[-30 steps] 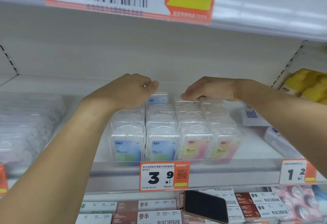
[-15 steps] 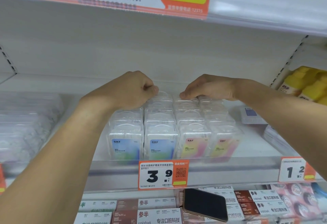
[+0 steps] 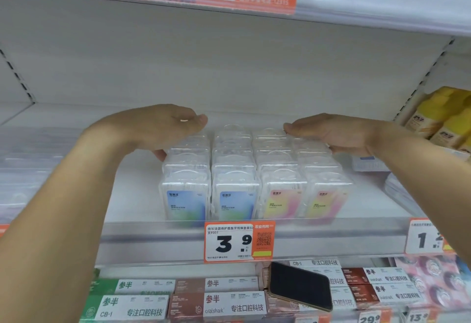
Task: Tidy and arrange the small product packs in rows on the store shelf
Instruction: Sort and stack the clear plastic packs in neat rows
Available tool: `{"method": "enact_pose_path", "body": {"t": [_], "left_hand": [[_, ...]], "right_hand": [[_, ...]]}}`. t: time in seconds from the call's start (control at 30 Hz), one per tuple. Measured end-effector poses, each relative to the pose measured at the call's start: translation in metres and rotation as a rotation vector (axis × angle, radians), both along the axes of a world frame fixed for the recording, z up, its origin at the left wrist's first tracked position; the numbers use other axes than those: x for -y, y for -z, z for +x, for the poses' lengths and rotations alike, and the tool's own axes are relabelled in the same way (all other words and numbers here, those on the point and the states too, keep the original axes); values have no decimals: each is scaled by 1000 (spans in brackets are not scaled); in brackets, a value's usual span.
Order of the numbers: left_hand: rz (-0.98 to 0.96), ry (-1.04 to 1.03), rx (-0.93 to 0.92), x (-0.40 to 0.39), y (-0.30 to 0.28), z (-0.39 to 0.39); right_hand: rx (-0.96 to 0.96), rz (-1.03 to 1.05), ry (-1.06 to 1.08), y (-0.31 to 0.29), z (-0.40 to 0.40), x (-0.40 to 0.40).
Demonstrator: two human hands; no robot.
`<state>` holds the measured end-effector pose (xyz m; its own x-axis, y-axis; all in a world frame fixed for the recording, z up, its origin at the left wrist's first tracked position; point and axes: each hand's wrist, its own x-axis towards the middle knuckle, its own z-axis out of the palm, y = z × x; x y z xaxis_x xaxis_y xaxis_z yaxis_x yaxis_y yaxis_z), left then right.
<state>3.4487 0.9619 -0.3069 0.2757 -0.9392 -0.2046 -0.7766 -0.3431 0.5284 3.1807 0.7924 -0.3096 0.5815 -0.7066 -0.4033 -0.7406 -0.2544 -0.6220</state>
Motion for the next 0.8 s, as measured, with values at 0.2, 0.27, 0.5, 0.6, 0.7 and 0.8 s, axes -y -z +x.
{"method": "enact_pose_path", "body": {"t": [0.2,0.27,0.5,0.6,0.7,0.8], "left_hand": [[-30,74,-12,3,4,-3],[-39,72,-20,3,5,-4],[-70,12,-25,0,10,-7],[-104,-82,-69,-7,10,-12],[-178,-215,-187,-19,7,-17],[-296,-410,-365,-39,14,-21]], "right_hand": [[71,-43,-16,6,1,-8],[76,-47,-18,7,1,-7],[98,-56,13,7,1,-12],[190,-59,104,8,-8,-17],[368,-16,216,15,-23,-23],[470,24,279,24,-36,-31]]}}
